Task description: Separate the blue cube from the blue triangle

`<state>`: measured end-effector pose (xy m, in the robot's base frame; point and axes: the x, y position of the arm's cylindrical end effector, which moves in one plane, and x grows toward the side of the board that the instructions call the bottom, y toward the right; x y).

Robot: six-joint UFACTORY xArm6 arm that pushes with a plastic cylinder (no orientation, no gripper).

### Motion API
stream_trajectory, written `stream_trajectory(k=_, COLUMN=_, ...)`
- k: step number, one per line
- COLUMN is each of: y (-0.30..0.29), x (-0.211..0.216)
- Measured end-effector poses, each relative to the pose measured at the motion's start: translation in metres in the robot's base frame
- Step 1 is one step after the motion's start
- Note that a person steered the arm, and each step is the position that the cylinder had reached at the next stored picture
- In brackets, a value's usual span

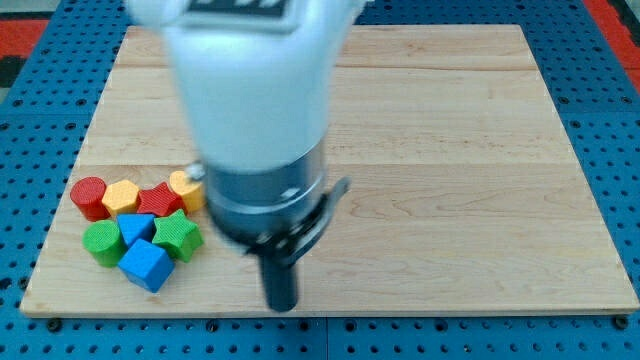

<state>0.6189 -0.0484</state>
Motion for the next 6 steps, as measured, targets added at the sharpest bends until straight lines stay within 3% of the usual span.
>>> stream_trajectory(k=1, y=0.000, x=0.000)
stream_trajectory(k=2, y=-0.043, x=-0.001)
stream_trajectory(k=3, y=-0.124, x=-0.001)
stream_trajectory(k=5, y=-0.133, x=-0.063)
stream_trajectory(k=6, y=-0.107, x=-0.087)
